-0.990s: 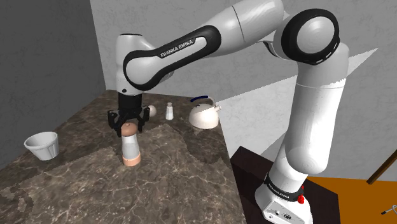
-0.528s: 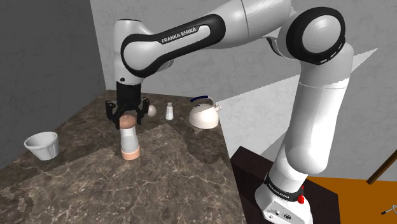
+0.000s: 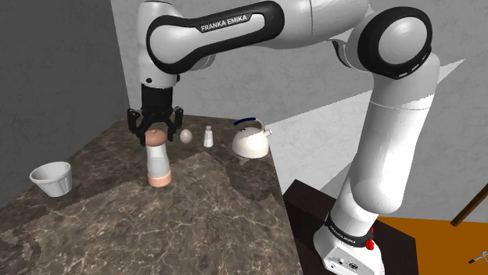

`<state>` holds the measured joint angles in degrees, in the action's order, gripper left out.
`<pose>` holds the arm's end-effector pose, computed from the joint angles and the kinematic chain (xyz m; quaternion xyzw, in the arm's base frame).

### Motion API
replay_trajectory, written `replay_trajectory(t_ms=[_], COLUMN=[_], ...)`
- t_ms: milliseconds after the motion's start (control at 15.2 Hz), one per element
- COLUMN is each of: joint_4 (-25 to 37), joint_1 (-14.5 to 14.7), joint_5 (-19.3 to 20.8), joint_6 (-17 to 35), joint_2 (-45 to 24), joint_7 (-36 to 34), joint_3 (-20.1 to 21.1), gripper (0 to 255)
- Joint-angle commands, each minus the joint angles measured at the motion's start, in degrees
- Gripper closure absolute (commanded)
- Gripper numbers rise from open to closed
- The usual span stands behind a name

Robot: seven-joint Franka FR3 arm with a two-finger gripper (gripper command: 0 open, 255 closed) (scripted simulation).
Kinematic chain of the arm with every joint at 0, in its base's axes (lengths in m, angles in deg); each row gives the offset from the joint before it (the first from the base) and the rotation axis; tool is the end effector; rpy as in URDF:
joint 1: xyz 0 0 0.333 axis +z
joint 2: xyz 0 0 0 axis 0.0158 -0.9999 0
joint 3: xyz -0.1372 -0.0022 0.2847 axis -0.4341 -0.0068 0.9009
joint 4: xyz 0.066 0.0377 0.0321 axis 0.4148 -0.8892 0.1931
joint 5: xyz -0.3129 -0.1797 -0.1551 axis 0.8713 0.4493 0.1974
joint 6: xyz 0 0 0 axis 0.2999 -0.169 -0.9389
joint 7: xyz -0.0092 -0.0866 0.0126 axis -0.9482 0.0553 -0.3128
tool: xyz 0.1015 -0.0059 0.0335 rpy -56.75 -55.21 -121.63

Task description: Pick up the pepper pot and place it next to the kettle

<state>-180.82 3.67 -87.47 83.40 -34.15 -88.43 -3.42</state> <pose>0.5420 0.2742 0.4775 -0.9936 0.0966 0.0025 0.0593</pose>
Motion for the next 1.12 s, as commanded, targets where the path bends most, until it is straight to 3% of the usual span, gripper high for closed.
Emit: replay_trajectory(t_ms=[0,1056], joint_4=[1.46,13.61], joint_1=[0.0,0.18], joint_5=[-0.02,0.13], joint_6=[-1.6,-13.84], joint_2=[0.13,0.28], joint_7=[-0.08,-1.03], joint_3=[0.01,0.16], gripper=[255,255])
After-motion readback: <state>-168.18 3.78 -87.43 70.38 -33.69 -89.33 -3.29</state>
